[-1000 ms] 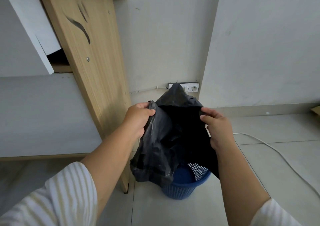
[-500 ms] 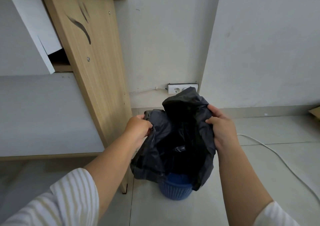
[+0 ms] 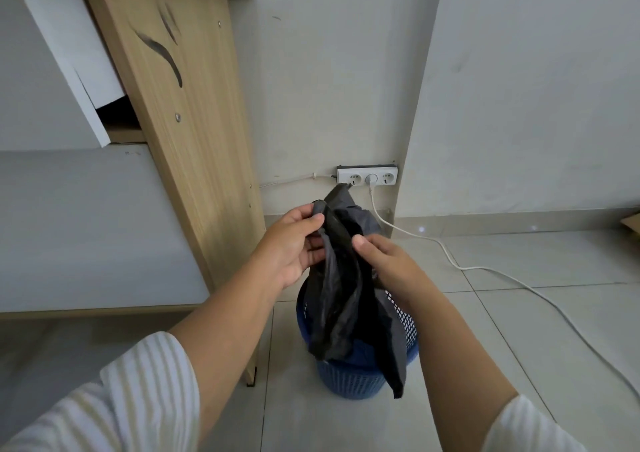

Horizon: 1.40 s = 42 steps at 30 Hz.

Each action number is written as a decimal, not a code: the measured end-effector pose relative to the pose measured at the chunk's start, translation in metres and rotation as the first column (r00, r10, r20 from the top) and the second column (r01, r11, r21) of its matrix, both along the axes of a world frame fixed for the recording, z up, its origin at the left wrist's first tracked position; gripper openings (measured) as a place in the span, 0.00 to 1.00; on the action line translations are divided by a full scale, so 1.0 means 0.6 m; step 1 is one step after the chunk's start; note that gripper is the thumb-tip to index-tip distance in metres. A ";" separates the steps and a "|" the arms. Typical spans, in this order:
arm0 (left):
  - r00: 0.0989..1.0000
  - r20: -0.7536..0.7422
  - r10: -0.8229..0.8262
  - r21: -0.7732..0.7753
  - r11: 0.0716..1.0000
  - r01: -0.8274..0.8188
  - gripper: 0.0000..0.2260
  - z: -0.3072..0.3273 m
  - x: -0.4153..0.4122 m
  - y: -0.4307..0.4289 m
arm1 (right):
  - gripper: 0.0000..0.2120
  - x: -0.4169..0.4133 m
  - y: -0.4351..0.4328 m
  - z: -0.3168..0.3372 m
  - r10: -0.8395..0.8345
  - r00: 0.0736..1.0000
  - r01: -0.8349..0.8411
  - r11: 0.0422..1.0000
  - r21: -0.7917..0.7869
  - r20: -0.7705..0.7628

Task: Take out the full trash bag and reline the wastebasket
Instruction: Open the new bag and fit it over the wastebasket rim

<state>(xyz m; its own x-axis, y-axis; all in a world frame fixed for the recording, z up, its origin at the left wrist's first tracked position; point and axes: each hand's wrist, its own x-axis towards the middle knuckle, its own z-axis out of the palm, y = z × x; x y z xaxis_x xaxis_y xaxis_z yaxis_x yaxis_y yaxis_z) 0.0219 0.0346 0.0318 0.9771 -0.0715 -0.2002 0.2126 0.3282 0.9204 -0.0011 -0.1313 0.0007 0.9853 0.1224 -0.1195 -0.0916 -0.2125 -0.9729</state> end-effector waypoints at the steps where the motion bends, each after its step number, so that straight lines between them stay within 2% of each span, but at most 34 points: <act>1: 1.000 -0.002 -0.021 0.028 0.999 0.021 0.08 0.000 0.001 -0.002 | 0.23 0.002 0.006 0.001 0.040 0.999 -0.040 0.998 -0.051 -0.007; 3: 1.000 -0.023 -0.018 0.052 0.998 0.019 0.08 0.000 0.003 -0.005 | 0.19 0.007 0.018 0.004 0.094 0.994 -0.080 0.973 -0.216 0.058; 4: 0.999 -0.045 0.017 0.043 0.999 -0.016 0.06 0.000 0.005 -0.005 | 0.13 0.012 0.019 0.000 0.060 0.992 -0.026 0.957 -0.290 0.111; 5: 0.993 -0.078 0.087 0.022 0.996 -0.085 0.06 -0.001 0.009 -0.002 | 0.07 0.017 0.017 -0.004 -0.023 0.991 0.062 0.954 -0.293 0.133; 6: 0.981 -0.124 0.149 -0.031 0.988 -0.154 0.08 0.000 0.011 0.002 | 0.04 0.020 0.011 -0.009 -0.108 0.987 0.134 0.964 -0.228 0.123; 8: 0.947 -0.215 0.240 -0.108 0.958 -0.267 0.11 -0.005 0.019 0.015 | 0.06 0.023 0.001 -0.017 -0.271 0.962 0.271 0.962 -0.018 0.016; 9: 0.932 -0.248 0.263 -0.102 0.950 -0.295 0.12 -0.009 0.020 0.021 | 0.05 0.026 -0.005 -0.019 -0.344 0.939 0.345 0.938 0.041 -0.033; 10: 0.922 -0.274 0.273 -0.087 0.948 -0.307 0.11 -0.014 0.023 0.027 | 0.04 0.029 -0.011 -0.019 -0.403 0.914 0.405 0.914 0.034 -0.047; 12: 0.920 -0.291 0.263 -0.045 0.957 -0.287 0.11 -0.020 0.023 0.033 | 0.02 0.029 -0.021 -0.017 -0.491 0.871 0.491 0.869 -0.065 0.019; 13: 0.924 -0.289 0.249 -0.007 0.965 -0.262 0.14 -0.024 0.022 0.035 | 0.04 0.028 -0.023 -0.017 -0.512 0.856 0.517 0.849 -0.107 0.073; 15: 0.946 -0.278 0.167 0.112 0.984 -0.141 0.20 -0.027 0.017 0.033 | 0.14 0.023 -0.027 -0.020 -0.483 0.858 0.511 0.837 -0.198 0.172; 17: 0.958 -0.281 0.059 0.284 0.959 0.024 0.23 -0.029 0.005 0.027 | 0.22 0.016 -0.030 -0.024 -0.421 0.874 0.479 0.829 -0.290 0.241; 18: 0.959 -0.283 0.009 0.414 0.903 0.114 0.27 -0.032 0.000 0.026 | 0.24 0.015 -0.033 -0.026 -0.417 0.870 0.485 0.818 -0.308 0.262; 19: 0.959 -0.281 -0.042 0.583 0.786 0.205 0.29 -0.034 -0.004 0.027 | 0.24 0.014 -0.038 -0.024 -0.439 0.859 0.506 0.806 -0.307 0.263; 21: 0.961 -0.256 -0.103 0.879 0.389 0.276 0.24 -0.038 -0.007 0.029 | 0.23 0.016 -0.052 -0.017 -0.507 0.824 0.566 0.762 -0.313 0.254; 22: 0.962 -0.235 -0.139 0.941 0.213 0.261 0.19 -0.036 -0.010 0.030 | 0.23 0.018 -0.059 -0.014 -0.526 0.814 0.581 0.746 -0.326 0.248; 23: 0.963 -0.211 -0.166 0.963 0.132 0.234 0.14 -0.036 -0.009 0.030 | 0.23 0.021 -0.066 -0.013 -0.522 0.820 0.572 0.744 -0.346 0.234; 24: 0.970 -0.166 -0.178 0.972 0.137 0.191 0.10 -0.035 -0.009 0.028 | 0.22 0.024 -0.069 -0.013 -0.497 0.841 0.540 0.753 -0.376 0.213; 25: 0.976 -0.110 -0.187 0.973 0.180 0.144 0.05 -0.036 -0.007 0.028 | 0.22 0.027 -0.070 -0.015 -0.450 0.873 0.486 0.765 -0.423 0.191; 26: 0.979 -0.051 -0.198 0.966 0.238 0.099 0.05 -0.037 -0.008 0.026 | 0.22 0.028 -0.068 -0.016 -0.380 0.910 0.412 0.769 -0.489 0.169; 27: 0.977 -0.007 -0.215 0.952 0.298 0.072 0.10 -0.040 -0.006 0.023 | 0.22 0.029 -0.063 -0.019 -0.300 0.942 0.330 0.760 -0.559 0.149; 28: 0.974 0.008 -0.225 0.916 0.394 0.084 0.13 -0.043 -0.005 0.021 | 0.22 0.031 -0.058 -0.024 -0.227 0.964 0.261 0.743 -0.617 0.135; 30: 0.972 -0.011 -0.233 0.768 0.621 0.158 0.12 -0.039 -0.010 0.012 | 0.21 0.032 -0.050 -0.034 -0.133 0.983 0.184 0.735 -0.653 0.128; 31: 0.975 -0.016 -0.221 0.691 0.702 0.171 0.11 -0.036 -0.011 0.009 | 0.20 0.032 -0.048 -0.036 -0.119 0.984 0.177 0.752 -0.635 0.134; 32: 0.979 -0.018 -0.205 0.653 0.739 0.167 0.09 -0.035 -0.009 0.008 | 0.18 0.032 -0.046 -0.035 -0.129 0.978 0.204 0.767 -0.608 0.165; 34: 0.984 -0.018 -0.175 0.674 0.725 0.141 0.07 -0.033 -0.004 0.007 | 0.15 0.031 -0.045 -0.031 -0.221 0.925 0.363 0.759 -0.541 0.310; 36: 0.987 -0.017 -0.160 0.761 0.638 0.117 0.11 -0.032 -0.001 0.007 | 0.13 0.030 -0.046 -0.018 -0.326 0.838 0.516 0.735 -0.441 0.438; 39: 0.983 -0.042 -0.180 0.872 0.474 0.124 0.19 -0.027 0.000 0.010 | 0.11 0.026 -0.055 0.015 -0.440 0.821 0.550 0.781 -0.295 0.364; 42: 0.987 -0.093 -0.130 0.910 0.392 0.137 0.12 -0.022 0.004 0.019 | 0.07 0.031 -0.067 0.031 -0.478 0.842 0.528 0.825 -0.201 0.250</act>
